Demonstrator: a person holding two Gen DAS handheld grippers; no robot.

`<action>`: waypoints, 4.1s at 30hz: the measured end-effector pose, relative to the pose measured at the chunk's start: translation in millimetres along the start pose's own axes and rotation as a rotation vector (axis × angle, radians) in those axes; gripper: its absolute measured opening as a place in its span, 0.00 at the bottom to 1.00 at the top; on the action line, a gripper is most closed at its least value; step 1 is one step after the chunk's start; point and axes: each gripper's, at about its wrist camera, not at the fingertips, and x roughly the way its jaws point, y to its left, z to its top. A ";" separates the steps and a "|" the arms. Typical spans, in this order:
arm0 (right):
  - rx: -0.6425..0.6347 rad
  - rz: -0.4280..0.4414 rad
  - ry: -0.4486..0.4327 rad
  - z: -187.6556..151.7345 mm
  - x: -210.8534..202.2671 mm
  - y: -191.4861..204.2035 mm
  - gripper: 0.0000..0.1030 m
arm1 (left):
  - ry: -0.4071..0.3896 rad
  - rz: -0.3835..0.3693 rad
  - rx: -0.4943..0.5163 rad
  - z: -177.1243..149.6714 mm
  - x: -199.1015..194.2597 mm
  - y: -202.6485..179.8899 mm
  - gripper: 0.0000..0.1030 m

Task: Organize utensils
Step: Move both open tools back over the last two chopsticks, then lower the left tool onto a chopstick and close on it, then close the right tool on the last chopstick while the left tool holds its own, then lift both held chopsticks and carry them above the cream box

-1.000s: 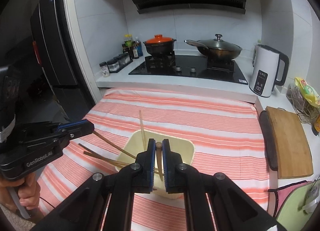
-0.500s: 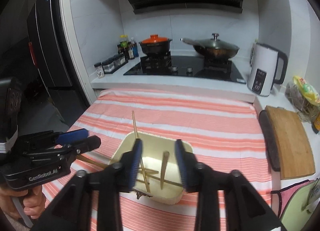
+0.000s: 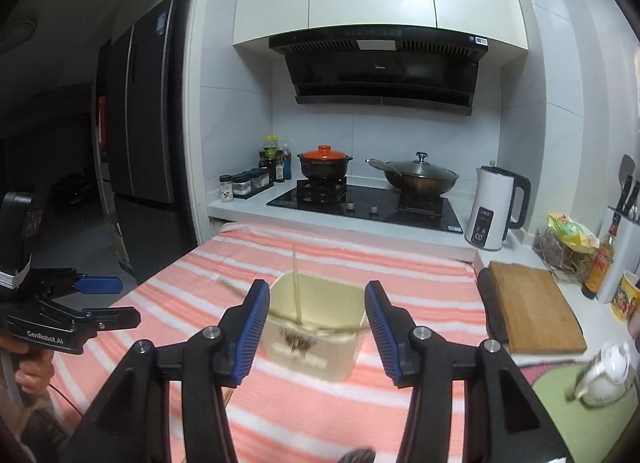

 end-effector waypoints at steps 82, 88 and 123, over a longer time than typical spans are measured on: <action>-0.012 0.078 0.297 -251.5 0.7 119.2 0.10 | 0.084 0.155 -0.053 -222.4 24.4 -8.0 0.63; -0.015 0.081 0.299 -251.0 8.3 121.2 0.24 | 0.079 0.182 -0.019 -219.6 32.6 -7.8 0.55; 0.005 0.062 0.004 -115.5 -69.1 69.7 0.07 | -0.123 0.121 0.022 -114.9 -68.8 -1.5 0.04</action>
